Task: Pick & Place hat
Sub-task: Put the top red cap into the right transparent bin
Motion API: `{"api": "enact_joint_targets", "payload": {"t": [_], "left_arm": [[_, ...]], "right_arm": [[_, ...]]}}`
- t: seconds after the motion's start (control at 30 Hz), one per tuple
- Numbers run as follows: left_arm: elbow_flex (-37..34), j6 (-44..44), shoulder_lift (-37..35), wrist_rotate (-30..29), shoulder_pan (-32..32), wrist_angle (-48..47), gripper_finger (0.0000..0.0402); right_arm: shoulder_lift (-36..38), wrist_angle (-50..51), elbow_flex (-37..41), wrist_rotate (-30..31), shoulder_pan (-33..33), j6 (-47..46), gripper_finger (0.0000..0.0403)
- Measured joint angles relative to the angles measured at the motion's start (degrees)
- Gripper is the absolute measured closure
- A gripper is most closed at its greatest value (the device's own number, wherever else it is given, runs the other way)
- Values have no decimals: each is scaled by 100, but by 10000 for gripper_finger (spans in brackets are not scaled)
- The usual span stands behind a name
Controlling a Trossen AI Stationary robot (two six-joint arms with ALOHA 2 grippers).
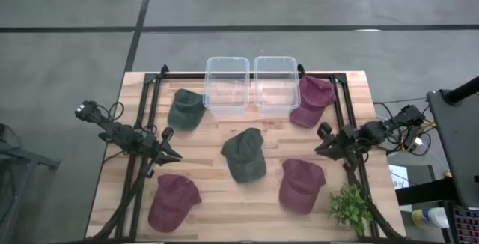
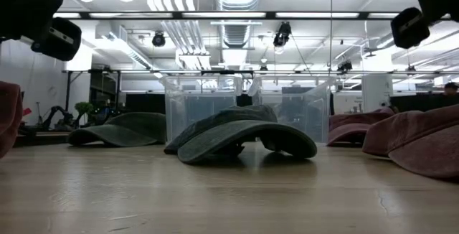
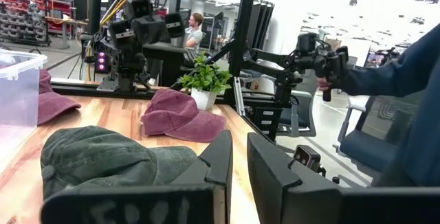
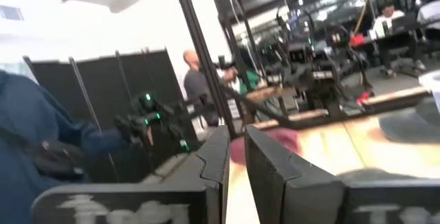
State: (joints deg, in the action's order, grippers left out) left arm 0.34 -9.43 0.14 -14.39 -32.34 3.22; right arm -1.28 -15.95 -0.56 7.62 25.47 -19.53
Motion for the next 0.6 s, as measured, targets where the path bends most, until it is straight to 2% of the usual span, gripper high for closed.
{"api": "enact_joint_targets", "payload": {"t": [0.23, 0.47, 0.6], "left_arm": [[0, 0, 2, -2, 2, 2, 362], [0, 164, 0, -250, 2, 24, 362], [58, 140, 2, -341, 0, -23, 362]], "right_arm": [[2, -627, 0, -7, 2, 0, 360], [-2, -704, 0, 35, 2, -31, 360], [-7, -696, 0, 785, -2, -363, 360]]}}
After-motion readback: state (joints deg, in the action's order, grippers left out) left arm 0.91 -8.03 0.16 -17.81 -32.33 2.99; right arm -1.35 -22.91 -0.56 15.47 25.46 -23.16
